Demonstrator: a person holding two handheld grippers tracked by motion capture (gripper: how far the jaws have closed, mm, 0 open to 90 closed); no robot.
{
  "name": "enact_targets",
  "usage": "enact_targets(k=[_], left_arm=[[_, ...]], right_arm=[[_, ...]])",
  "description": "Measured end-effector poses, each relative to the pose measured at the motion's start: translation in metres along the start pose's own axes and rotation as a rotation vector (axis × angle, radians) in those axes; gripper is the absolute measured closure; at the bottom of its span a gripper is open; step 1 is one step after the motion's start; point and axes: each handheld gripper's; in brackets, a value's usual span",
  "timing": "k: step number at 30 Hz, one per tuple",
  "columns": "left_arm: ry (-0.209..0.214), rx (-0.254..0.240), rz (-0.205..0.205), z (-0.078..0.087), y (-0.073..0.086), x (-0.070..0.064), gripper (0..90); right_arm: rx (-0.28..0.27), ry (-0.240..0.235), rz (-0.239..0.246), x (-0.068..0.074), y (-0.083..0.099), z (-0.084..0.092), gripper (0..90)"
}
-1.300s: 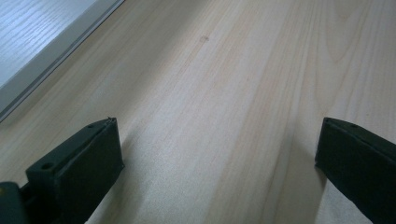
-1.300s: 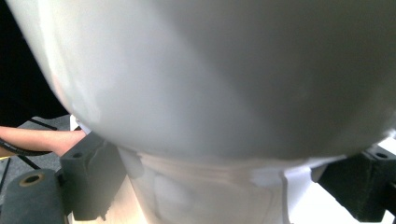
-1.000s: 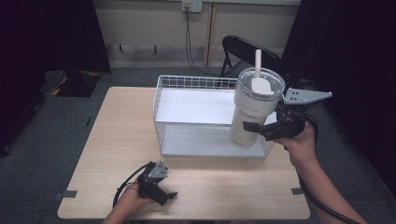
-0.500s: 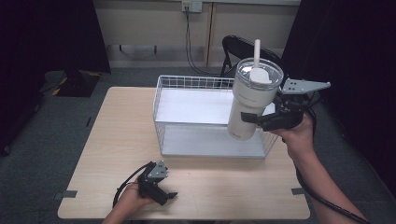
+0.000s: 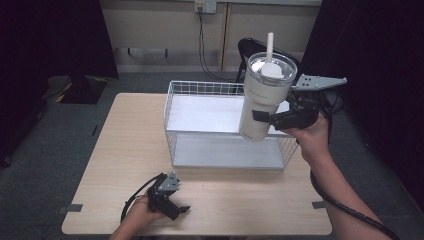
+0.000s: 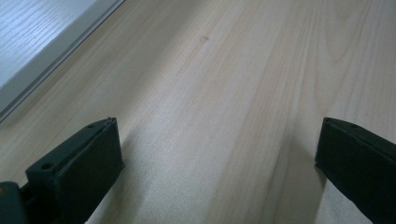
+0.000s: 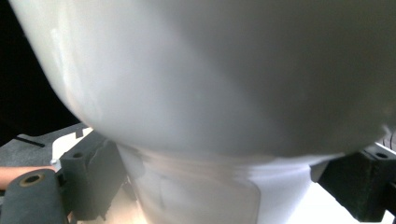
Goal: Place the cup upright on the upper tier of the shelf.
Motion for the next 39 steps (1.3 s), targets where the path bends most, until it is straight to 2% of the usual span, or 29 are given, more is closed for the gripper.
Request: enact_targets(k=[9,27,39], left_arm=[[0.0,0.0,0.0,0.0,0.0,0.0,0.0],[0.003,0.003,-0.001,0.0,0.0,0.0,0.0],[0.003,0.003,-0.001,0.0,0.0,0.0,0.0]], right_arm=[[0.007,0.018,0.009,-0.007,-0.005,-0.01,10.4],[0.006,0.054,-0.012,-0.02,-0.003,-0.03,10.4],[0.007,0.088,0.004,-0.026,-0.005,-0.039,10.4]])
Point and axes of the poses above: each handheld gripper's, and its own axes: z roughly backward along the jaws, y roughly out of its underside, x roughly to its left, and after that the axes turned 11 degrees about -x, right-handed
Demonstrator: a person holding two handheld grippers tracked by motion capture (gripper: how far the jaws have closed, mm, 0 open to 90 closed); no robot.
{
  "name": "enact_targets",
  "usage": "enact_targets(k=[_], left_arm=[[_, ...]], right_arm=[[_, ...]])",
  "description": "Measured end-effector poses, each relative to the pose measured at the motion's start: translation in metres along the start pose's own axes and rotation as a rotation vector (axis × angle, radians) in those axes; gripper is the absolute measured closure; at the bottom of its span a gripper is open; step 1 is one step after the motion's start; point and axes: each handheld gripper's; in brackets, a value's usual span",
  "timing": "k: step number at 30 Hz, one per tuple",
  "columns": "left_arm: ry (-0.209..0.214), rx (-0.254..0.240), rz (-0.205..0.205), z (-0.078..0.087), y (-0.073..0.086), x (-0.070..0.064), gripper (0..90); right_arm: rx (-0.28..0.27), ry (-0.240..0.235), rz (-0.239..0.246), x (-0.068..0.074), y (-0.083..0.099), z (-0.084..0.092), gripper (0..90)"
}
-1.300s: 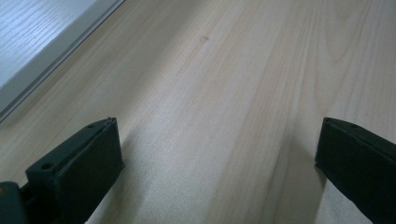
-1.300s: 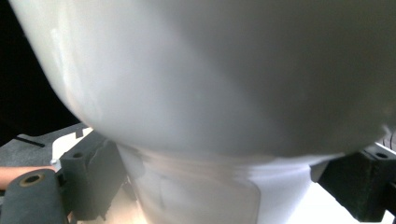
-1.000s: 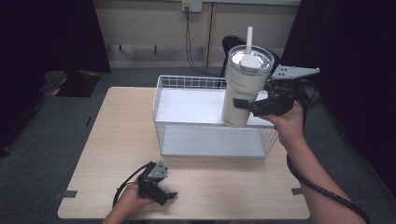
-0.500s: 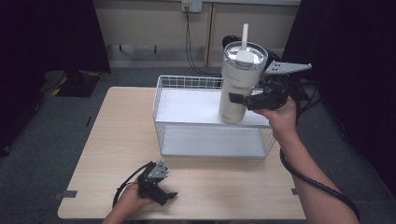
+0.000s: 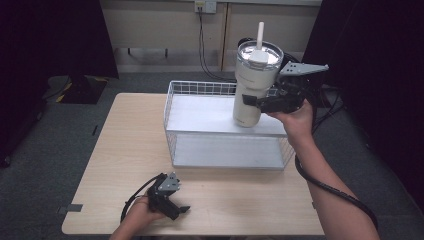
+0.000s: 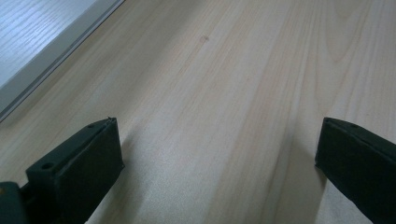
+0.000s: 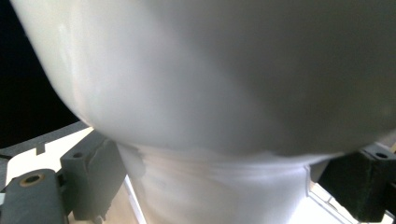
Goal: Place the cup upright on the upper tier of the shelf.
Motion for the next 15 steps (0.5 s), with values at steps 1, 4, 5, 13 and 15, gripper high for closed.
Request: enact_targets(k=[1,4,5,13,15], left_arm=[[0.0,0.0,0.0,0.0,0.0,0.0,0.0],[0.0,0.0,0.0,0.0,0.0,0.0,0.0],[0.0,0.0,0.0,0.0,0.0,0.0,0.0],[0.0,0.0,0.0,0.0,0.0,0.0,0.0],[0.0,0.0,0.0,0.0,0.0,0.0,0.0]], right_arm=[[0.002,0.0,-0.003,-0.001,-0.0003,-0.0014,10.4],[0.0,0.004,-0.008,-0.0023,0.0001,-0.003,10.4],[0.0,0.005,-0.012,-0.0027,0.0003,-0.0034,10.4],[-0.001,0.021,-0.015,-0.0075,0.0018,-0.008,10.4],[0.003,0.025,-0.013,-0.0081,0.0023,-0.0093,10.4]])
Point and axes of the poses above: each handheld gripper's, and its own axes: z roughly backward along the jaws, y roughly out of its underside, x roughly to its left, and after that the axes turned 11 degrees about -x, right-handed
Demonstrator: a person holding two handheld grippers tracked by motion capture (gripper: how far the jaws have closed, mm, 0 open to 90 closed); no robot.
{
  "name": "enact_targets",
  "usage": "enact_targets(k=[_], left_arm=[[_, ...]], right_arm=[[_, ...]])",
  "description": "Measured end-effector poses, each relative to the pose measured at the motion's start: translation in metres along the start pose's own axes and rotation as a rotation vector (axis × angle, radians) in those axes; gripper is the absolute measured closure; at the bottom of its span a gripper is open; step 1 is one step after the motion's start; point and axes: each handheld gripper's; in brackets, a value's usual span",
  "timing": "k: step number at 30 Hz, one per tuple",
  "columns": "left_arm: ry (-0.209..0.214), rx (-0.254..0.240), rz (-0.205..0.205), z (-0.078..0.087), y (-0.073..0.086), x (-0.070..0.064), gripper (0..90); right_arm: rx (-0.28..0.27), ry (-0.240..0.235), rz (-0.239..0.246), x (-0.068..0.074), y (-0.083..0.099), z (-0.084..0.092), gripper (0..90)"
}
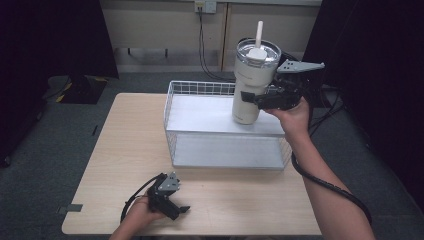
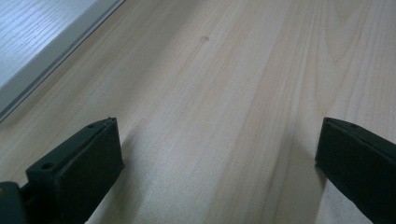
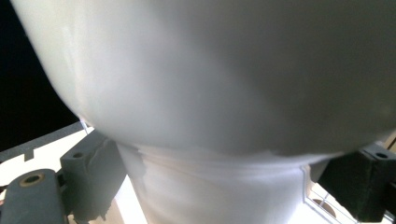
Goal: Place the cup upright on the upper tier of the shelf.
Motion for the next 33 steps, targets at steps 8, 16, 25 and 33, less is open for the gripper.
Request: enact_targets(k=[8,16,25,33], left_arm=[[0.0,0.0,0.0,0.0,0.0,0.0,0.0],[-0.003,-0.001,0.003,0.0,0.0,0.0,0.0],[-0.003,-0.001,0.003,0.0,0.0,0.0,0.0],[-0.004,-0.001,0.003,0.0,0.0,0.0,0.0]], right_arm=[[-0.001,0.018,0.006,-0.002,0.002,-0.003,10.4],[-0.005,0.035,-0.001,-0.006,0.004,-0.007,10.4],[-0.002,0.048,0.002,-0.008,0.006,-0.012,10.4],[-0.002,0.059,-0.001,-0.009,0.009,-0.015,10.4]])
Point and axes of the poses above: each handheld gripper's, and its own axes: z roughly backward along the jaws, y roughly out of its underside, x roughly to its left, and after that the axes turned 11 degrees about -x, right-handed
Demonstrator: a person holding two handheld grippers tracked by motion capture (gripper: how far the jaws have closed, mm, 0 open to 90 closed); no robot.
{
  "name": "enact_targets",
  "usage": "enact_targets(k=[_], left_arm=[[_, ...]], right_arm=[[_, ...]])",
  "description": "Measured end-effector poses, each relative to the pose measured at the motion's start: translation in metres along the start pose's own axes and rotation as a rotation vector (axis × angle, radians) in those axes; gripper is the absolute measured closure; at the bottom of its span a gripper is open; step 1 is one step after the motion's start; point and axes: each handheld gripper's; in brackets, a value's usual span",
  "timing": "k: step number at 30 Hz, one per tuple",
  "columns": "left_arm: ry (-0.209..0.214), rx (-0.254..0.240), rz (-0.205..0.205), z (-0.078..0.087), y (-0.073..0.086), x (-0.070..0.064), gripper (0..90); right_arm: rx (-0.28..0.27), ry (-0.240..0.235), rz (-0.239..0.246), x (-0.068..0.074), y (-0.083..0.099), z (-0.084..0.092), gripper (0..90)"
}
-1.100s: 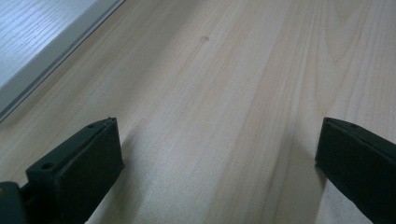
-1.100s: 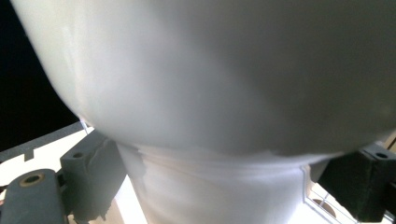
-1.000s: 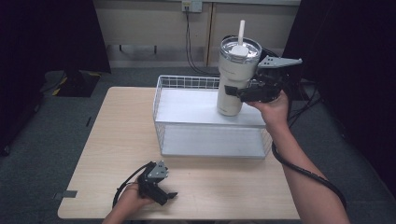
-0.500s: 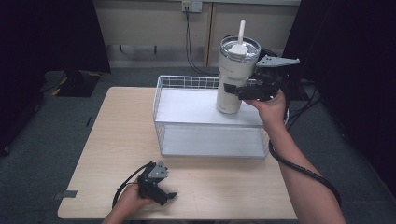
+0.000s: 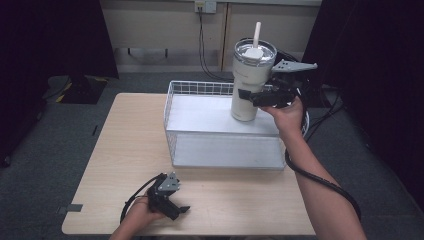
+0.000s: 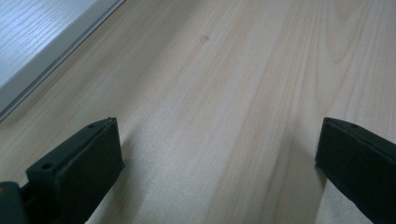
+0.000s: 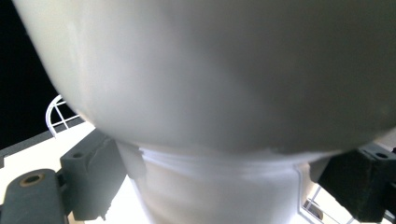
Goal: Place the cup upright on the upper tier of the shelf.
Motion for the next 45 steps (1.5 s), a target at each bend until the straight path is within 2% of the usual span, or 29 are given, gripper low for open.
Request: enact_targets(k=[14,30,34,40,45], left_arm=[[0.0,-0.001,0.001,0.0,0.0,0.0,0.0],[-0.004,0.0,0.002,0.0,0.0,0.0,0.0],[-0.004,0.0,0.002,0.0,0.0,0.0,0.0],[-0.004,0.0,0.001,0.0,0.0,0.0,0.0],[-0.004,0.0,0.002,0.0,0.0,0.0,0.0]], right_arm=[[0.001,0.015,-0.012,-0.005,0.007,0.0,10.3],[-0.018,0.028,0.024,0.0,0.013,0.002,9.4],[-0.027,0.029,0.017,0.0,0.014,0.003,9.2],[-0.051,0.057,0.008,0.003,0.019,0.004,8.9],[-0.028,0.06,0.01,0.004,0.018,0.006,8.9]])
Point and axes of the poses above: each handheld gripper's, and its own axes: z roughly backward along the jaws, y roughly out of its underside, x roughly to its left, and after that the axes turned 11 degrees about -x, right-handed
